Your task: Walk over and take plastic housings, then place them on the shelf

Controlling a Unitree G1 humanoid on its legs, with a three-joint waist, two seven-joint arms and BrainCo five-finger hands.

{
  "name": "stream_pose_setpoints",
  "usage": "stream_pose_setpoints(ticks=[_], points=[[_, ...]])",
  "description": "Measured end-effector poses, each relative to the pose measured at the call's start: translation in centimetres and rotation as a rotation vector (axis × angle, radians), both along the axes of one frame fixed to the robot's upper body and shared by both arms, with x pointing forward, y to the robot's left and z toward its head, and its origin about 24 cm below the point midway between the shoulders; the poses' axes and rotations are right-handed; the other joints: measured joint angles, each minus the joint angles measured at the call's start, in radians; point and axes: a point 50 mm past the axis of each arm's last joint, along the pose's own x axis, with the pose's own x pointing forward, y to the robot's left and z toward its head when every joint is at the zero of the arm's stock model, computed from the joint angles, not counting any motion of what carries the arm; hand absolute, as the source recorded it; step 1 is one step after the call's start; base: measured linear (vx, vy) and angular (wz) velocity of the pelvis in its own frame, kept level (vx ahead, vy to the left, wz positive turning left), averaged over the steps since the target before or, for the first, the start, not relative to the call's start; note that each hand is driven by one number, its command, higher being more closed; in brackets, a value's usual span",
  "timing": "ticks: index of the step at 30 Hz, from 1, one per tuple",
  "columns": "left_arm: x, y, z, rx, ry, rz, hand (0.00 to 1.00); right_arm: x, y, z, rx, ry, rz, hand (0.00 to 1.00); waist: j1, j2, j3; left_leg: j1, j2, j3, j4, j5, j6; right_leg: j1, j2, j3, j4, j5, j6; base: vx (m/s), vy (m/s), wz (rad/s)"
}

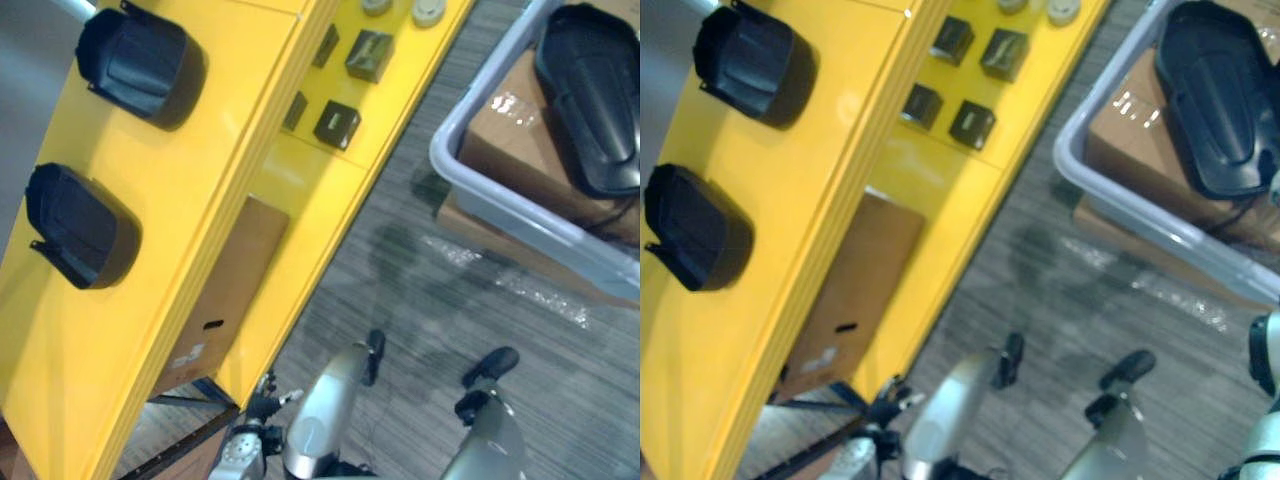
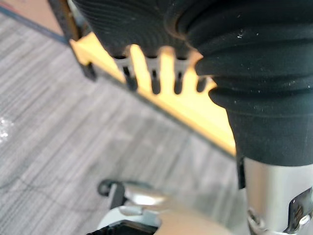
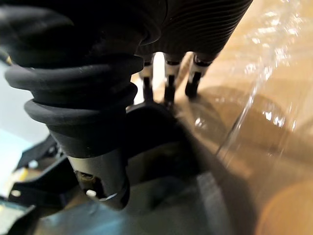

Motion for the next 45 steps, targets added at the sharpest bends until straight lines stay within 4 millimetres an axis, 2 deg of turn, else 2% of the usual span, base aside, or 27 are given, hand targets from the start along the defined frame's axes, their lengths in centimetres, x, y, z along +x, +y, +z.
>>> stream_pose_setpoints(ticks=[9,14,17,19,24,27,29,31,36,39,40,45], points=[[0.5,-0.4,0.5,-0.017,-0.040,-0.006,0.00,-1.2,-1.0,1.2,-0.156,0.163,-0.045,1.00,0.019,0.009,-0.009,-0.007,0.006,0.003,-0.002,0.000,-0.001,-0.008,0.008,0.001,-0.008,0.000,0.000,0.00,0.004,-0.01],[1.3,-0.7,1.5,-0.061,-0.113,0.026,0.00,-1.2,-1.0,1.2,-0.245,0.257,-0.077,1.00,0.023,0.012,-0.012,-0.007,0.006,-0.003,0.000,0.000,-0.001,-0.002,0.008,-0.007,-0.008,0.000,0.000,-0.02,0.014,0.03],[1.8,-1.0,2.2,-0.074,-0.154,0.036,0.00,-1.3,-1.3,0.5,-0.252,0.302,-0.102,1.00,0.025,0.015,-0.014,-0.001,0.005,-0.019,0.002,0.002,-0.003,0.017,0.009,-0.023,-0.010,-0.001,-0.002,-0.03,0.026,0.14],[2.1,-1.1,2.7,-0.085,-0.185,0.043,0.00,-1.1,-1.1,0.3,-0.323,0.364,-0.119,1.00,0.026,0.015,-0.014,0.010,0.004,-0.019,0.002,0.002,-0.003,0.029,0.008,-0.024,-0.011,-0.001,-0.002,-0.03,0.025,0.03],[2.8,-1.1,3.9,-0.113,-0.265,0.080,0.00,-0.7,-0.7,0.5,-0.418,0.371,-0.154,1.00,0.019,0.015,-0.014,0.029,0.005,-0.019,0.002,0.002,-0.003,0.049,0.008,-0.024,-0.009,-0.002,-0.003,-0.02,0.017,0.00],[3.9,-0.9,5.7,-0.141,-0.364,0.125,0.00,-0.6,-0.5,0.7,-0.485,0.362,-0.176,1.00,0.013,0.011,-0.011,0.057,0.005,-0.021,-0.008,0.002,-0.003,0.075,0.008,-0.028,-0.008,-0.006,-0.009,-0.02,0.007,0.03],[4.6,-0.9,7.1,-0.157,-0.428,0.156,0.00,-0.2,0.0,0.7,-0.515,0.352,-0.164,1.00,-0.004,0.008,-0.009,0.062,0.005,-0.028,-0.008,0.002,-0.003,0.086,0.008,-0.041,-0.008,-0.006,-0.010,-0.03,0.006,0.10],[5.5,-0.9,8.8,-0.179,-0.502,0.179,0.00,0.8,1.0,0.1,-0.516,0.353,-0.126,1.00,-0.027,-0.006,0.002,0.074,0.007,-0.032,-0.010,0.005,-0.007,0.099,0.011,-0.045,-0.010,-0.007,-0.011,-0.04,0.003,0.04],[7.1,-1.8,12.5,-0.192,-0.665,0.134,0.00,2.2,2.6,0.2,-0.516,0.309,-0.076,1.00,-0.057,-0.047,0.033,0.078,0.022,-0.031,-0.010,0.010,-0.015,0.102,0.026,-0.043,-0.013,-0.006,-0.014,-0.04,-0.009,-0.04],[8.4,-3.0,14.5,-0.183,-0.753,0.052,0.00,3.2,3.8,0.2,-0.521,0.290,-0.039,1.00,-0.067,-0.067,0.047,0.091,0.033,-0.016,-0.011,0.011,-0.017,0.104,0.039,-0.020,-0.019,0.001,-0.024,-0.06,-0.004,-0.15],[9.1,-3.5,15.4,-0.189,-0.781,0.019,0.00,3.7,4.5,0.1,-0.535,0.285,-0.025,1.00,-0.081,-0.070,0.049,0.091,0.036,-0.015,-0.011,0.011,-0.017,0.109,0.045,-0.020,-0.032,0.008,-0.027,-0.07,0.019,-0.14],[12.0,-5.9,19.2,-0.197,-0.881,-0.111,0.00,5.2,6.9,-0.5,-0.559,0.218,0.008,1.00,-0.108,-0.099,0.069,0.088,0.054,0.011,-0.011,0.012,-0.019,0.107,0.072,0.002,-0.077,0.043,-0.040,-0.09,0.016,-0.19]])
